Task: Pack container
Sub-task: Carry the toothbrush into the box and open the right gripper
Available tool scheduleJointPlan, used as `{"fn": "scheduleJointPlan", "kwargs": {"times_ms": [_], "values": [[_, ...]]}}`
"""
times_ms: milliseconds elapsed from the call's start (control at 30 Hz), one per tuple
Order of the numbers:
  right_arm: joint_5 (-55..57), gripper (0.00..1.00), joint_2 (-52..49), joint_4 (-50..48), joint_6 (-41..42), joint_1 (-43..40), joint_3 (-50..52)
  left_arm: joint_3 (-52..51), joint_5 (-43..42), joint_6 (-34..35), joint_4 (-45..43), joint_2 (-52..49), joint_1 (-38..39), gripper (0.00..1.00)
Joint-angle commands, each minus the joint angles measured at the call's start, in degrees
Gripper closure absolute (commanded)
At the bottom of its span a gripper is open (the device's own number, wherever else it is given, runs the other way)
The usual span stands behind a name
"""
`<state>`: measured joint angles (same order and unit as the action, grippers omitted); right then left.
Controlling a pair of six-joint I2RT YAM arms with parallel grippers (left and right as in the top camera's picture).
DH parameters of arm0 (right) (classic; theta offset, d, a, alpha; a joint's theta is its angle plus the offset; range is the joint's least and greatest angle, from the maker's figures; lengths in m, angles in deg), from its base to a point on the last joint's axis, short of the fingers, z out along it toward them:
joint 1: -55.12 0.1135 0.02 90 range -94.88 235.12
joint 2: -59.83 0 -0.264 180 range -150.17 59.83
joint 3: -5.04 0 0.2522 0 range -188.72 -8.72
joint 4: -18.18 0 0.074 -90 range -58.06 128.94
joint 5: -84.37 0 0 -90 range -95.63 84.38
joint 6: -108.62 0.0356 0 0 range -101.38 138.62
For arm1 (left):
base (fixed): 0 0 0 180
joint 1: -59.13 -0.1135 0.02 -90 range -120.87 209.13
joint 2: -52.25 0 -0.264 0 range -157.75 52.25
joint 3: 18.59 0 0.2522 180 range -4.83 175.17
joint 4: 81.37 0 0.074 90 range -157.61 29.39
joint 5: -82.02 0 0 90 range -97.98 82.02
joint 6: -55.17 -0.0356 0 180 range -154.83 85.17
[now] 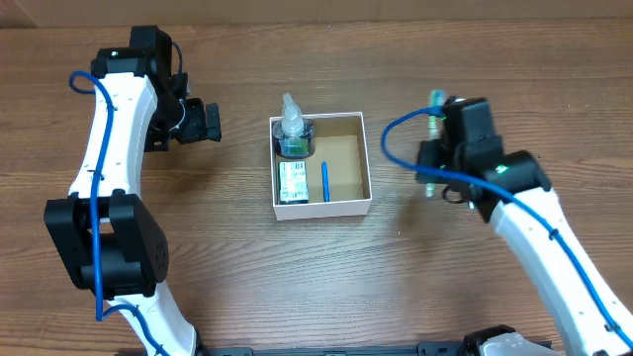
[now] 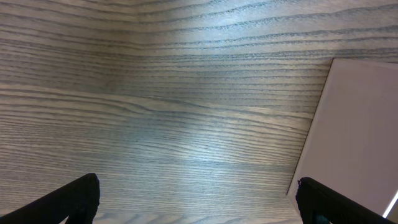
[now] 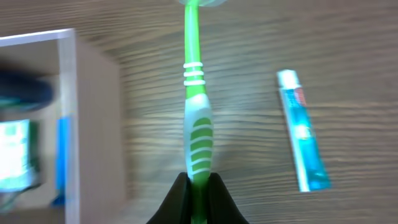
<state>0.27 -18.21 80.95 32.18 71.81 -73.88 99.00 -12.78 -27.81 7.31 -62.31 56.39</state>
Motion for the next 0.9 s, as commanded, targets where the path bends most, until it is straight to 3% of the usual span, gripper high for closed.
{"fn": "scheduleJointPlan", "kwargs": {"times_ms": [0, 367, 867], "values": [[0.0, 0.94, 1.5, -0.8, 4.3, 7.2, -1.5, -0.2, -1.0, -1.3, -0.2, 1.0, -0.1, 0.00], [0.7, 0.94, 1.1, -10.0, 11.0, 22.4, -1.4, -0.2, -1.0, -1.3, -0.2, 1.0, -0.1, 0.00], [0.5, 0.90, -11.4, -15.4, 12.0, 24.1, -1.4, -0.2, -1.0, -1.3, -0.2, 1.0, -0.1, 0.00]]}}
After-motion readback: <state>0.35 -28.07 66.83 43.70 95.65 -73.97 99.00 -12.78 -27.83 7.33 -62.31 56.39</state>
